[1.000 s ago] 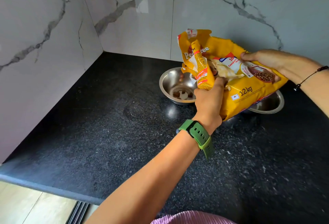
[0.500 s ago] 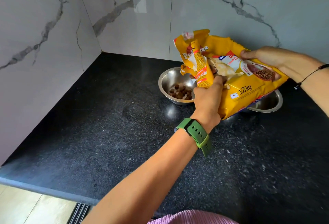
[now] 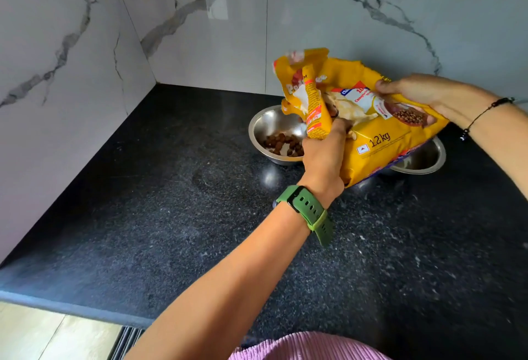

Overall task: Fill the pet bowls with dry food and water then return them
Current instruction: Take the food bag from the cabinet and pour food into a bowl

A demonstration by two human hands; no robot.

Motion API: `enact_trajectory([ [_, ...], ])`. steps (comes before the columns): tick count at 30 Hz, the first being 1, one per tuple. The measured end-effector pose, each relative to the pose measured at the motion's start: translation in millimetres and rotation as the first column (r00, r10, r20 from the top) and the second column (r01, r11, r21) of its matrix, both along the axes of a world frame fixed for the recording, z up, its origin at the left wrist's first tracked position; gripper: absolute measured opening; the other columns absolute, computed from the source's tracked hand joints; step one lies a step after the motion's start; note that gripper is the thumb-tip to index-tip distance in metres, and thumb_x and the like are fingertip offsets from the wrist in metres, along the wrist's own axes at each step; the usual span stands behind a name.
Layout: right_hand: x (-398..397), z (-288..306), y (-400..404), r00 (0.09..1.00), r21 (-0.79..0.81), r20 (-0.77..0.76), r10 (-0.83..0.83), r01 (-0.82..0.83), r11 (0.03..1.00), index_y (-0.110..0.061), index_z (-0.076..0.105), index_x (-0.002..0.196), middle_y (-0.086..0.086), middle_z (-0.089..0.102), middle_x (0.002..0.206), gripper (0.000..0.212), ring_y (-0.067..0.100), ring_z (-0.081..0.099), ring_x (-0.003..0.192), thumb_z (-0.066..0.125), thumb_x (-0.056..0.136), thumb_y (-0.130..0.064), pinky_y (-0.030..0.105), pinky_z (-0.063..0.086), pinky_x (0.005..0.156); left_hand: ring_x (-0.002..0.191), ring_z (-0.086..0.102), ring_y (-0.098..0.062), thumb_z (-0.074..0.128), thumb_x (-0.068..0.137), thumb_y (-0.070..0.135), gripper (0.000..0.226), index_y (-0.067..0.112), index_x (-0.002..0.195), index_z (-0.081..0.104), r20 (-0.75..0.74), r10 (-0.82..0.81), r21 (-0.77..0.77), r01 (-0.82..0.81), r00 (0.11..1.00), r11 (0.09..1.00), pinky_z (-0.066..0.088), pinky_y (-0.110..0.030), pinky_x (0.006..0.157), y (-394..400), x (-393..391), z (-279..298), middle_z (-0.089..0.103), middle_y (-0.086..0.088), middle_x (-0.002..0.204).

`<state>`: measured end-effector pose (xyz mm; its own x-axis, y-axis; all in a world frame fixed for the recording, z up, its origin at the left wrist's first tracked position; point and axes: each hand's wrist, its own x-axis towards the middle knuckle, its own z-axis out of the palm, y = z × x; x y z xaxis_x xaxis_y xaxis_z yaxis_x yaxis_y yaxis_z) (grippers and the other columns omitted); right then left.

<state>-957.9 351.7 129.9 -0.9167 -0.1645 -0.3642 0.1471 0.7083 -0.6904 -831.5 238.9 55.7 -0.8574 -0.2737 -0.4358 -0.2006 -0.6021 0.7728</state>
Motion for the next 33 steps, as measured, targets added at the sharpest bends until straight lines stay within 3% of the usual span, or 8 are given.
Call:
enact_trajectory([
  [2,2,0,0,1.0,0.023,0.001,0.021,-0.021,1.0,-0.007,0.067,0.093,0.026,0.066,0.099,0.053,0.037,0.059,0.085,0.056,0.083,-0.057,0.058,0.042,0.091,0.099,0.067,-0.034,0.073,0.07,0.038,0.066,0.013,0.125,0.048,0.017,-0.019,0.01,0.019,1.0,1.0,0.057,-0.051,0.083,1,2,-3,0.065,-0.014,0.117],
  [5,3,0,0,1.0,0.047,-0.001,0.017,-0.017,0.999,-0.01,0.069,0.092,0.027,0.068,0.1,0.055,0.041,0.063,0.089,0.056,0.077,-0.062,0.062,0.042,0.09,0.098,0.067,-0.035,0.073,0.064,0.04,0.069,0.014,0.122,0.048,0.005,0.0,-0.02,0.0,1.0,1.0,0.056,-0.053,0.084,3,1,-6,0.065,-0.014,0.116],
  [9,11,3,2,0.999,0.068,-0.031,0.042,-0.04,0.997,-0.011,0.066,0.086,0.013,0.068,0.063,0.046,0.025,0.061,0.049,0.053,0.086,-0.056,0.038,0.049,0.068,0.098,0.067,-0.035,0.074,0.062,0.042,0.072,0.014,0.123,0.049,0.007,0.003,0.018,-0.003,1.0,1.0,0.056,-0.053,0.083,3,4,-3,0.065,-0.014,0.116],
  [15,11,9,3,0.998,-0.012,-0.043,0.036,-0.036,0.999,-0.012,0.066,0.087,0.014,0.067,0.07,0.043,0.026,0.058,0.054,0.052,0.089,-0.052,0.031,0.048,0.06,0.098,0.066,-0.034,0.07,0.052,0.046,0.078,0.018,0.121,0.047,-0.035,0.079,-0.045,-0.08,0.996,0.996,0.055,-0.053,0.085,7,7,-1,0.065,-0.011,0.113],
  [17,12,6,2,0.998,0.019,-0.026,0.065,-0.064,0.998,-0.008,0.066,0.094,0.019,0.067,0.079,0.046,0.031,0.061,0.063,0.053,0.088,-0.052,0.037,0.05,0.068,0.097,0.067,-0.034,0.072,0.049,0.046,0.081,0.017,0.121,0.05,0.014,0.051,0.001,-0.051,0.999,0.999,0.056,-0.053,0.084,6,7,0,0.066,-0.012,0.113],
  [20,14,3,1,0.997,0.063,-0.028,0.074,-0.072,0.995,-0.006,0.066,0.102,0.029,0.067,0.1,0.051,0.043,0.065,0.086,0.053,0.088,-0.053,0.062,0.046,0.088,0.098,0.067,-0.035,0.071,0.04,0.052,0.089,0.019,0.12,0.051,0.056,0.038,-0.02,-0.037,0.998,0.999,0.055,-0.053,0.085,9,10,-1,0.066,-0.011,0.113],
  [26,19,7,2,0.998,0.051,-0.046,0.053,-0.051,0.997,-0.009,0.067,0.093,0.031,0.065,0.106,0.049,0.047,0.062,0.097,0.053,0.086,-0.055,0.063,0.042,0.093,0.098,0.067,-0.035,0.072,0.041,0.051,0.091,0.02,0.123,0.049,0.016,0.054,-0.004,-0.054,0.998,0.999,0.055,-0.053,0.086,8,10,3,0.066,-0.011,0.114],
  [33,22,9,0,0.994,0.089,-0.087,0.069,-0.061,0.994,-0.01,0.062,0.081,0.017,0.06,0.071,0.041,0.026,0.054,0.057,0.052,0.09,-0.048,0.034,0.045,0.064,0.099,0.067,-0.034,0.073,0.063,0.039,0.069,0.016,0.124,0.05,0.027,0.041,0.031,-0.042,0.999,0.999,0.056,-0.052,0.085,6,12,2,0.066,-0.013,0.116],
])
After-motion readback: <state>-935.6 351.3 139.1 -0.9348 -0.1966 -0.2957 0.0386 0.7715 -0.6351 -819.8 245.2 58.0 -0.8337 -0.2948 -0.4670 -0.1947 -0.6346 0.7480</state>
